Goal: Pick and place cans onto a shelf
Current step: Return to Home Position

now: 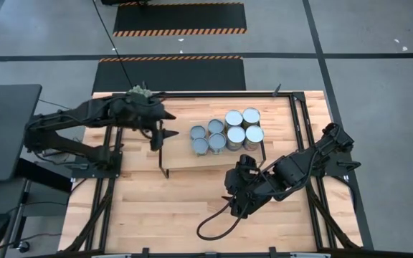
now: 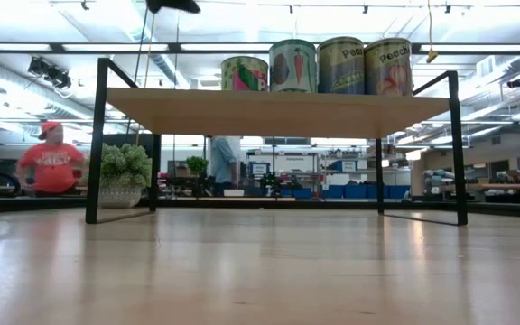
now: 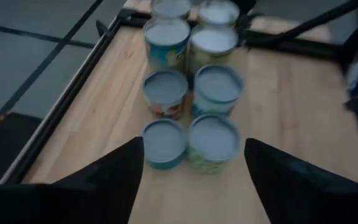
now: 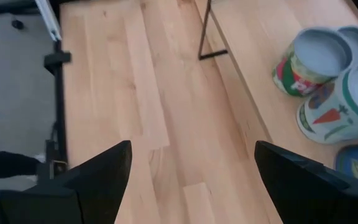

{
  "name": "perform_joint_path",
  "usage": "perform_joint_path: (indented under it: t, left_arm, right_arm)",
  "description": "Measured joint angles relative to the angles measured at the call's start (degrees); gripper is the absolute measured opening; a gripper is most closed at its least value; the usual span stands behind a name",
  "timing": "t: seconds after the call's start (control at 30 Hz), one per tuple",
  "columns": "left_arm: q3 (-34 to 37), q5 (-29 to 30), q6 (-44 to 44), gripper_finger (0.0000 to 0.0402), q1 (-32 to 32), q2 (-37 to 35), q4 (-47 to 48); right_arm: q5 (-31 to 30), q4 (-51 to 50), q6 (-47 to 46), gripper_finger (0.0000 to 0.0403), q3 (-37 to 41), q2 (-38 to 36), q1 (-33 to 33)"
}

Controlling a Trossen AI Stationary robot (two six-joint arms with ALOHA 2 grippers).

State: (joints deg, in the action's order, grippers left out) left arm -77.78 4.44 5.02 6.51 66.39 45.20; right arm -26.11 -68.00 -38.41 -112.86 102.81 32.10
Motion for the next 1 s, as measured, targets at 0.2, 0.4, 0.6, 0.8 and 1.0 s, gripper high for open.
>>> perform_joint_path:
  t: [0.2, 0.4, 0.6, 0.8, 1.0]
  left_arm:
    - [5.04, -0.07, 5.46, 0.0249, -4.93, -5.17, -4.98]
    - [12.92, 0.06, 11.2, 0.0213, -8.16, -11.01, -10.79]
    - [21.15, 1.45, 15.73, 0.0183, -8.81, -17.34, -17.31]
    - [27.16, 2.87, 18.39, 0.0163, -8.79, -23.71, -22.26]
    - [30.15, 6.21, 19.89, 0.015, -8.79, -29.15, -22.86]
  right_arm:
    - [-0.23, 2.52, -2.2, 0.0347, 6.85, -3.1, 0.02]
    - [-1.36, 9.31, -4.75, 0.0347, 14.93, -9.16, 0.07]
    - [-2.92, 13.24, -6.5, 0.0347, 21.47, -14.86, -0.68]
    - [-3.08, 15.5, -7.92, 0.0347, 27.06, -19.89, -1.9]
    - [-4.27, 20.18, -7.98, 0.0347, 32.96, -25.73, -3.35]
